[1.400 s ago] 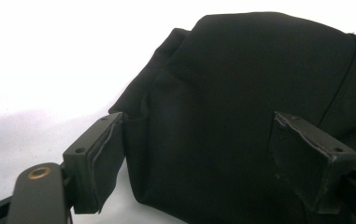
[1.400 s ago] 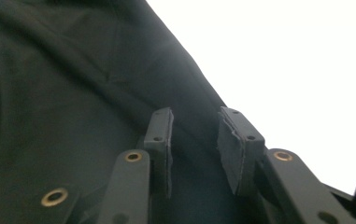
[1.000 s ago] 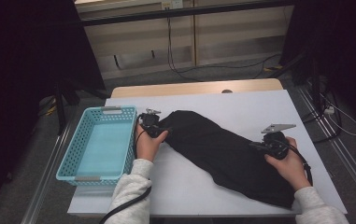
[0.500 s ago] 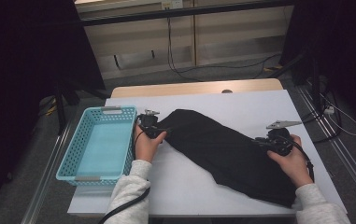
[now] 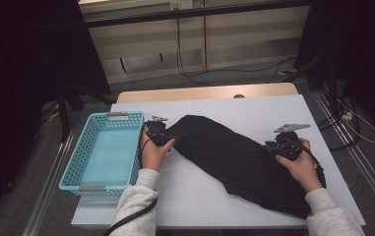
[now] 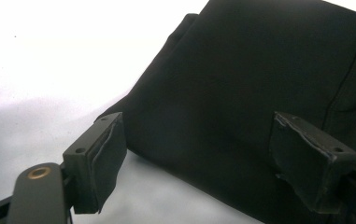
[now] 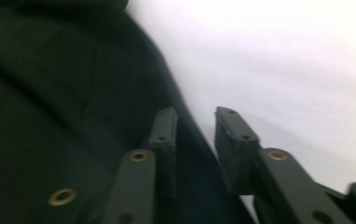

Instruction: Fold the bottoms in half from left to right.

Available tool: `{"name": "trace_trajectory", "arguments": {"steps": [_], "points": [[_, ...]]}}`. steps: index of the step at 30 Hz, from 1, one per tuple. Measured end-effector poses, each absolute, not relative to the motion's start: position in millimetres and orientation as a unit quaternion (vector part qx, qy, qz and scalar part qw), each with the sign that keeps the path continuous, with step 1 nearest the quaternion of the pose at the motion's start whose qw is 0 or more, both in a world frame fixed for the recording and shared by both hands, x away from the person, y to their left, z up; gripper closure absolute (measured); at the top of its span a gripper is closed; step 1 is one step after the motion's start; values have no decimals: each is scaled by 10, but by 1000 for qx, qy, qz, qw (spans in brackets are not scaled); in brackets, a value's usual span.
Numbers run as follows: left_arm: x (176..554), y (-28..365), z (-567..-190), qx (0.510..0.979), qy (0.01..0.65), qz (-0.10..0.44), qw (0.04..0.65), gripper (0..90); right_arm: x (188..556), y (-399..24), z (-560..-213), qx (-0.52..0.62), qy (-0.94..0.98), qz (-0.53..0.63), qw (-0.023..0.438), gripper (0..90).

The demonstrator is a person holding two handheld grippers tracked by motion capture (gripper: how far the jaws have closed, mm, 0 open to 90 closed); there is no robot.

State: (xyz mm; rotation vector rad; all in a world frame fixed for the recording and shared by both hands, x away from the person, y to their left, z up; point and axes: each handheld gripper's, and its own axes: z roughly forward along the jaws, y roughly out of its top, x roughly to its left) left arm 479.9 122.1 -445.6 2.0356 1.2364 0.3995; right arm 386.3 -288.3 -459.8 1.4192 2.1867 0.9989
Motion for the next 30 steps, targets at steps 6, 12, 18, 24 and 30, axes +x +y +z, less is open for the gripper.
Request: {"name": "trace_trajectory", "arguments": {"steps": [6,12,18,24,30], "points": [[4805,1250,-4465,787,478,163,355,203,3896,-2885,-4480,500,758,375,189,899],[4863,1268,-4500,781,482,177,355,199,3886,-2893,-4521,507,759,362,190,741],[4956,1255,-4534,778,486,170,360,190,3770,-2895,-4418,506,754,380,178,484],[4996,1204,-4539,779,486,168,359,130,3639,-2881,-4377,491,763,386,165,367],[5020,1136,-4590,797,475,161,336,101,3573,-2906,-4369,492,765,383,161,324]]}}
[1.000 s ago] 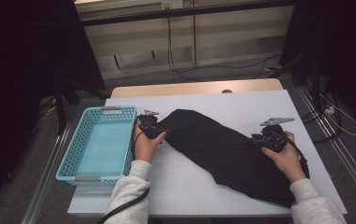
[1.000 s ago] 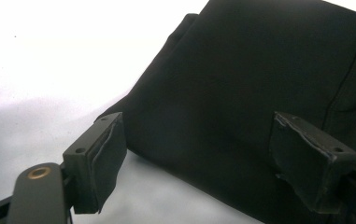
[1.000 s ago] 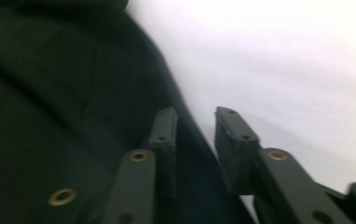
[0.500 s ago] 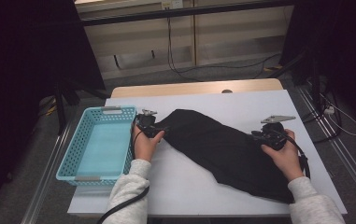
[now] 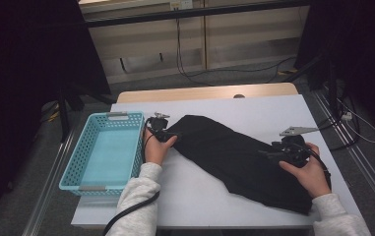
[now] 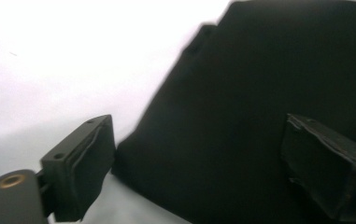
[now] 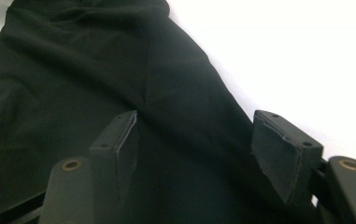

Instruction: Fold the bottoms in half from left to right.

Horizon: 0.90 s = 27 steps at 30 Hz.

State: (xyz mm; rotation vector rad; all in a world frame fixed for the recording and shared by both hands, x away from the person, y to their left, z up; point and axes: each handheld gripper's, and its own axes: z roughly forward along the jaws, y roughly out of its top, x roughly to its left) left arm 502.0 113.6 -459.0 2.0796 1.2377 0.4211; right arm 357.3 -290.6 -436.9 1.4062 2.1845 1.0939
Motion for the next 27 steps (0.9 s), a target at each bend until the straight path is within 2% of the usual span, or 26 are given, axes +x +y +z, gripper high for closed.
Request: {"name": "trace_trajectory", "arguments": {"steps": [3,15,21,24,27], "points": [[5021,1122,-4618,800,472,165,332,69,3554,-2918,-4371,492,765,383,161,323],[5052,1093,-4591,808,477,155,310,67,3433,-2976,-4322,487,764,392,159,338],[5072,1082,-4623,804,478,161,315,12,3385,-3024,-4315,488,762,395,158,338],[5064,1077,-4626,804,478,162,314,22,3381,-3026,-4311,487,762,397,157,338],[5047,1069,-4590,808,479,155,306,90,3380,-3028,-4308,485,762,399,158,338]]}}
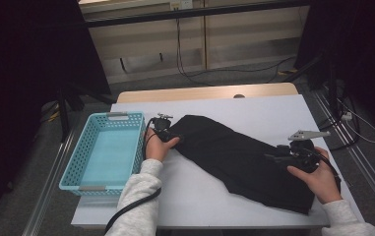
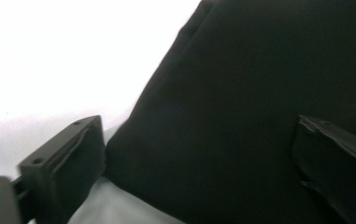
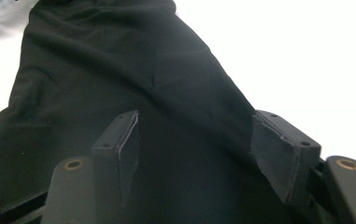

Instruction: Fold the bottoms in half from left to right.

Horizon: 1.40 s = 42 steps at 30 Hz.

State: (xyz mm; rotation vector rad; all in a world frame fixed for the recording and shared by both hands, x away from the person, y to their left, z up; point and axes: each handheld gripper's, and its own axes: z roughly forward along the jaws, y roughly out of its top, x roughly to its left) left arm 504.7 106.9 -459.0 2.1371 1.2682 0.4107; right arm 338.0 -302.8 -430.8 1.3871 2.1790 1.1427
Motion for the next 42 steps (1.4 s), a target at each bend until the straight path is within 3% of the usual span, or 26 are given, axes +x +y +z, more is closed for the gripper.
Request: {"name": "trace_trajectory", "arguments": {"steps": [8,9,13,14,18,30,42], "points": [[5005,1069,-4497,822,472,128,293,280,3381,-3034,-4305,485,761,400,160,336],[5002,1065,-4465,825,472,117,290,394,3380,-3026,-4303,485,761,400,159,336],[4998,1042,-4436,825,475,101,289,596,3379,-3014,-4302,483,762,400,160,332],[4998,1038,-4430,824,478,95,290,596,3379,-3014,-4302,483,762,400,160,332],[4992,1004,-4418,818,488,82,294,787,3379,-3018,-4303,483,762,401,159,329],[5059,1202,-4120,776,526,125,325,819,3377,-3087,-4298,490,755,404,161,305],[5041,1274,-3906,767,531,154,327,820,3378,-3132,-4301,494,752,404,163,287]]}}
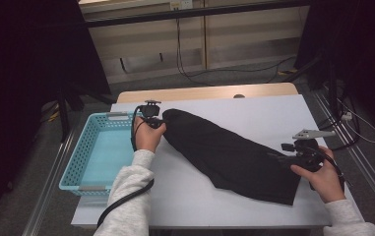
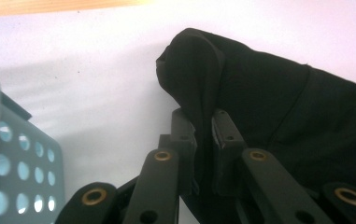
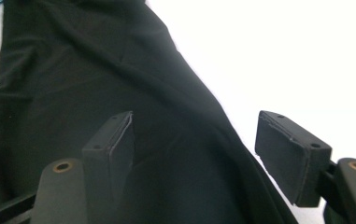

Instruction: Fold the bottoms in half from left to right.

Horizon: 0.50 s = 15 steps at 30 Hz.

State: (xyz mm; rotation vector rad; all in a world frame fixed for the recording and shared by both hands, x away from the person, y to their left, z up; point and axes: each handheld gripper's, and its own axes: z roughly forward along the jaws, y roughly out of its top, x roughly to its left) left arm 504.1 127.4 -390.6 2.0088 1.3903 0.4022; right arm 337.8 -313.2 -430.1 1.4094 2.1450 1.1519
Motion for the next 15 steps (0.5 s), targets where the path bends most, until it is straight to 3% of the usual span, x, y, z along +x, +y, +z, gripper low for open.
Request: {"name": "trace_trajectory", "arguments": {"steps": [8,15], "points": [[5074,1446,-3760,750,551,179,319,820,3371,-3154,-4297,498,750,404,163,280],[5007,1358,-3780,762,532,163,332,819,3380,-3145,-4315,498,752,399,164,276]]}}
